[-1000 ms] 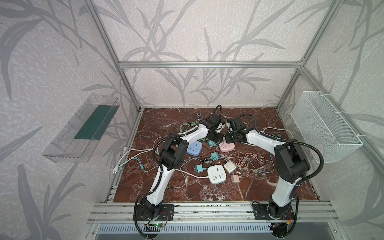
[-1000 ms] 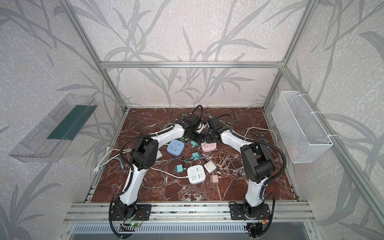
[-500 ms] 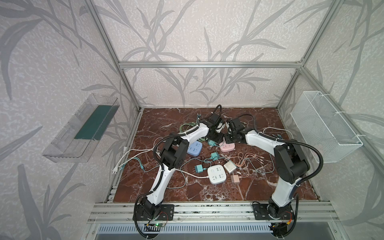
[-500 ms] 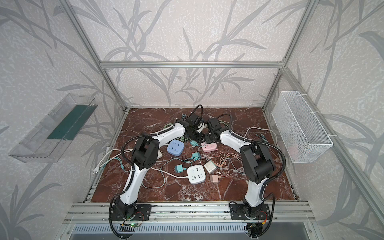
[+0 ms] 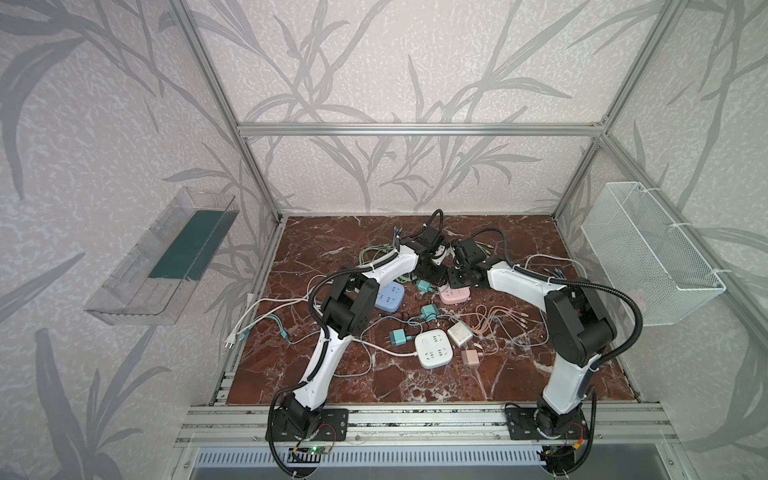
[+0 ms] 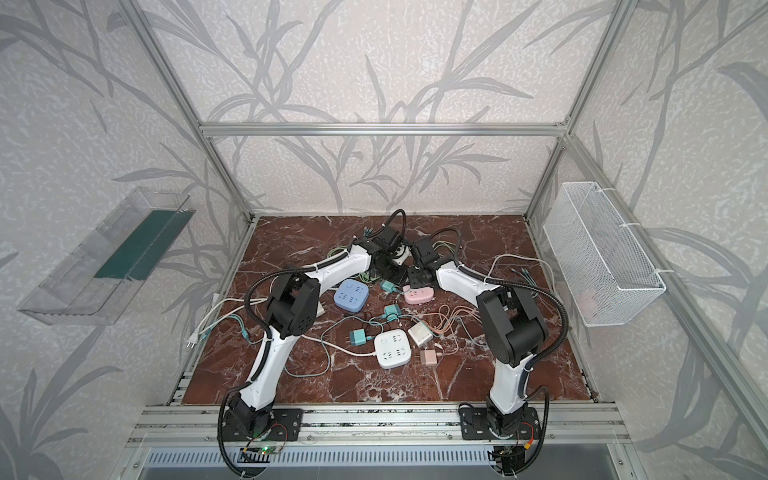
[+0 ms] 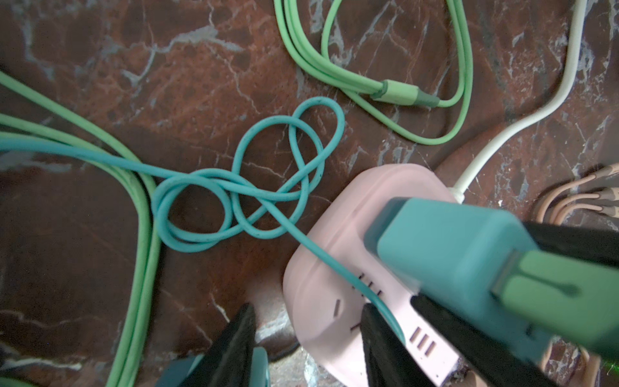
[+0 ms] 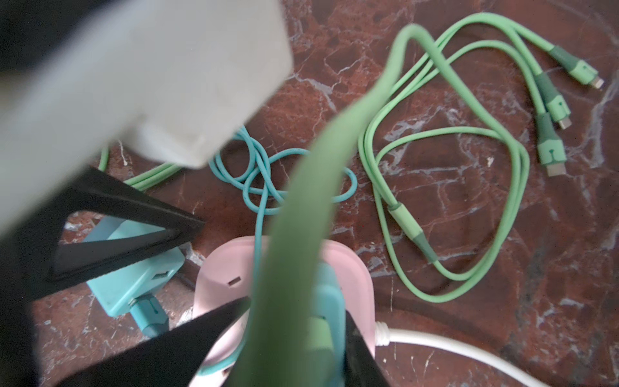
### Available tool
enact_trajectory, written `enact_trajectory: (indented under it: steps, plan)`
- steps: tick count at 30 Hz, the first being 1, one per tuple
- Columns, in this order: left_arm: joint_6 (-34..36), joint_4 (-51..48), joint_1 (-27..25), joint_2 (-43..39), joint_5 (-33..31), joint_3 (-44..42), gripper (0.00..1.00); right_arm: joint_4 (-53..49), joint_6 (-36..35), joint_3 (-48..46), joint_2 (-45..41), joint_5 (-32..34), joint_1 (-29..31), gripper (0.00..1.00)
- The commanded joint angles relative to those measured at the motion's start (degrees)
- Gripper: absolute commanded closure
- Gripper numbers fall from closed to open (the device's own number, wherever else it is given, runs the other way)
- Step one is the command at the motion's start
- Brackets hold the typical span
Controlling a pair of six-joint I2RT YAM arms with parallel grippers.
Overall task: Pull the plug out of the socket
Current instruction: 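Grip the teal charger with right gripper and begin pulling it upward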
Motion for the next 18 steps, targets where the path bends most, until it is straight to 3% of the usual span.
enact_trajectory:
  steps: [1,18]
  plan:
    - [-0.3,-2.9,0.2,3.1,-2.4,0.6,0.48,0.5,0.5,1.8,0.4,-2.3,1.5,0.89]
    - [0.5,-3.9,0.1,3.2,-3.2,-0.1,0.48,1.1,0.0,1.3,-2.2,-1.5,0.9,0.89]
